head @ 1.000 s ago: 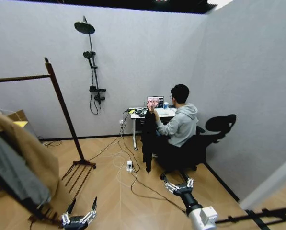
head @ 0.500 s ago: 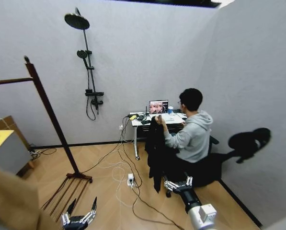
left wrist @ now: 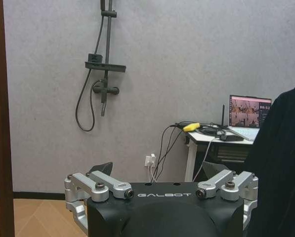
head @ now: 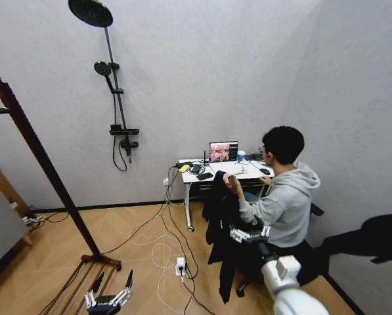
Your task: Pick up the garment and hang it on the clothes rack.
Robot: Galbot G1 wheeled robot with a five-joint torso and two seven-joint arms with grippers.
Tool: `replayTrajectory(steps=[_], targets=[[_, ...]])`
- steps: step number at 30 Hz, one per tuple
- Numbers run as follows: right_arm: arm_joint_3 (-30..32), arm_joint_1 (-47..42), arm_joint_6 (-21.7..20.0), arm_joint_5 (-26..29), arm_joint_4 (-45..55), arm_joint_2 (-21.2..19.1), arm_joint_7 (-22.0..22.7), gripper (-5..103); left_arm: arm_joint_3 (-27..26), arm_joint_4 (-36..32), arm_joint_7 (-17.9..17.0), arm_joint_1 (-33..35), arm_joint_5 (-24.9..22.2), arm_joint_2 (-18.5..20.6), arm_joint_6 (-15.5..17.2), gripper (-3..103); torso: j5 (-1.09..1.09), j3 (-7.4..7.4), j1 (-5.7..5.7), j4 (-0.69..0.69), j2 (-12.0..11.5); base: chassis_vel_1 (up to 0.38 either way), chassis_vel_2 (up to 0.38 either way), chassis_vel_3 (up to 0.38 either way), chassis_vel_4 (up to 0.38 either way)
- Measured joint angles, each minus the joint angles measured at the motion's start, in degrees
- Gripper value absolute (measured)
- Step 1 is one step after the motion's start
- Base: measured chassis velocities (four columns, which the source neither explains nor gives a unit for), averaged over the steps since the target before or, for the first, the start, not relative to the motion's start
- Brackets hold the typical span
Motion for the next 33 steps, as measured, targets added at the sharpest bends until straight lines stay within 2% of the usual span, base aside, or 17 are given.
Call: replayTrajectory(steps=[5,14,18,27,30,31,33], targets=[[0.12,9.05,1.06,3.24,-7.92,-3.38,0.26,100,0.00,0.00,0.00,0.01,0.00,0.00,0.00,100,0.00,-0.02,-0.06,-0.01,0.05,0.056,-0.075,-0.050,0.049],[-1.18,16.26,3.44,2.92,-17.98,-4.81,-0.82,100,-0.01,0.00,-0.01,0.00,0.00,0.00,0.00,100,0.01,0.01,0.03,0.00,0.00,0.012,-0.007,-0.009,0.008],[-2.64,20.84,5.77,2.73,-23.13,-5.94,-3.24,100,0.00,0.00,-0.01,0.00,0.00,0.00,0.00,100,0.00,0.01,0.04,-0.01,0.00,0.000,0.000,0.000,0.000],[-6.42,29.24,4.50,5.58,-28.09,-10.30,-3.97,101,0.00,0.00,0.00,0.00,0.00,0.00,0.00,100,0.00,0.00,0.02,0.00,0.00,0.000,0.000,0.000,0.000],[-7.06,31.38,3.89,6.41,-29.37,-11.23,-3.96,91,0.00,0.00,-0.01,0.00,0.00,0.00,0.00,100,-0.01,0.00,0.02,0.01,0.00,0.000,0.000,0.000,0.000],[-7.06,31.38,3.89,6.41,-29.37,-11.23,-3.96,91,0.00,0.00,-0.01,0.00,0.00,0.00,0.00,100,-0.01,0.00,0.02,0.01,0.00,0.000,0.000,0.000,0.000],[-7.72,32.93,3.50,7.57,-30.50,-11.94,-4.09,81,0.00,0.00,0.00,0.00,0.00,0.00,0.00,100,-0.01,0.00,0.02,0.00,0.01,0.000,0.000,0.000,0.000]])
